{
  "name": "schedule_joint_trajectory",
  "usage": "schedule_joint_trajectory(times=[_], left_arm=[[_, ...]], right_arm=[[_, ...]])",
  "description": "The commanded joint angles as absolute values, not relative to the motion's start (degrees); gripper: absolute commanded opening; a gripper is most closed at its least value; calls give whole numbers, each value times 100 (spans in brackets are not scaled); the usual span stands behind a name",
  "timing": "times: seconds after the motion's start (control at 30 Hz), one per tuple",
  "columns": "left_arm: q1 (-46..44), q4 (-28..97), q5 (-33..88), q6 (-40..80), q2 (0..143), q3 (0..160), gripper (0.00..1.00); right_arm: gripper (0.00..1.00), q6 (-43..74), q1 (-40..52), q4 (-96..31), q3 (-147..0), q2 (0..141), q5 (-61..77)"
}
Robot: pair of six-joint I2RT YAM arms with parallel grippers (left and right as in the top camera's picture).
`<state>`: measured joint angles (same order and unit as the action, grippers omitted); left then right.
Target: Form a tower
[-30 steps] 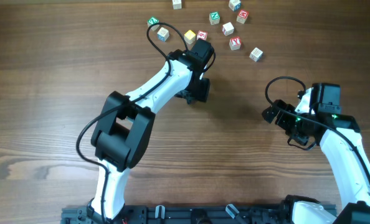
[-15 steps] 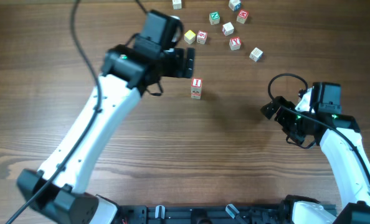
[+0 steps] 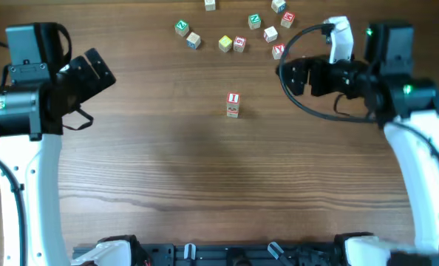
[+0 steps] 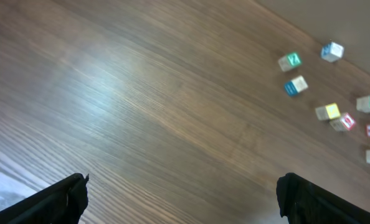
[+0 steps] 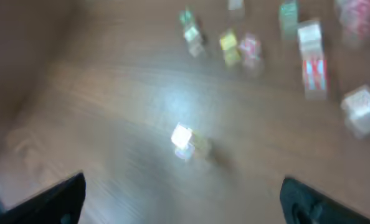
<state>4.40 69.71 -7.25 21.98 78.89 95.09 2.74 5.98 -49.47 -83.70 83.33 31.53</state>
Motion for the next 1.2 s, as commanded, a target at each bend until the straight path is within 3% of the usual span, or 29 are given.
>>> schedule_joint_trajectory(times=[0.0, 0.1, 0.2, 0.47, 0.6, 0.7, 0.9, 1.17], left_arm=[[620, 7100, -760, 2300, 7767, 9491, 100], [620, 7150, -762, 2298, 7767, 9491, 100], [620, 7150, -760, 2300, 7767, 9491, 100], [617, 7382, -762, 2274, 7769, 9491, 100], [617, 7380, -760, 2276, 7769, 9491, 100], [617, 7419, -757, 2281, 7769, 9491, 100], [617, 7443, -757, 2279, 7769, 9491, 100], [617, 7443, -757, 2281, 7769, 9491, 100]], right_arm=[[100, -390, 965, -5664, -10359, 9734, 2482], [100, -1269, 1140, -7133, -13386, 11408, 2482], [100, -1929, 1317, -7609, -14661, 12256, 2484], [100, -3562, 2443, -8938, -14661, 13845, 2335], [100, -3581, 2606, -8799, -14645, 13843, 1603], [100, -3645, 2609, -9218, -14645, 13694, 2014], [100, -4628, 2602, -9216, -14540, 13152, 2106], [100, -4950, 2609, -8272, -12584, 13179, 2045]])
